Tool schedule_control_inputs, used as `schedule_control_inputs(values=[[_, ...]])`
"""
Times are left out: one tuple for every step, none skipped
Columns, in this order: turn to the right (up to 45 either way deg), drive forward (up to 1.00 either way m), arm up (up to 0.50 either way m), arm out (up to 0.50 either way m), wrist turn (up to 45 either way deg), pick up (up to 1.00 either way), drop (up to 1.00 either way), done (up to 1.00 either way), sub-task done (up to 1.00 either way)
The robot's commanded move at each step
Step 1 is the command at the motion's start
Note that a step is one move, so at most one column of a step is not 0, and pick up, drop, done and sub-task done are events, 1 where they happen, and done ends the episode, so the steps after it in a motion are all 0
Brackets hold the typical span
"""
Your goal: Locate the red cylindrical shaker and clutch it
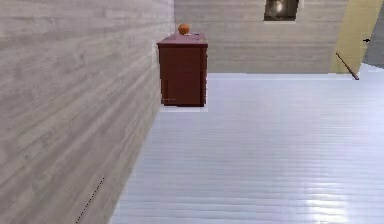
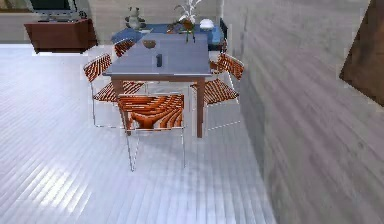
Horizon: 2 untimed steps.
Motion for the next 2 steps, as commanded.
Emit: schedule_control_inputs(values=[[30.0,0.0,0.0,0.0,0.0,0.0,0.0,0.0,0.0],[0.0,0.9,0.0,0.0,0.0,0.0,0.0,0.0,0.0]])
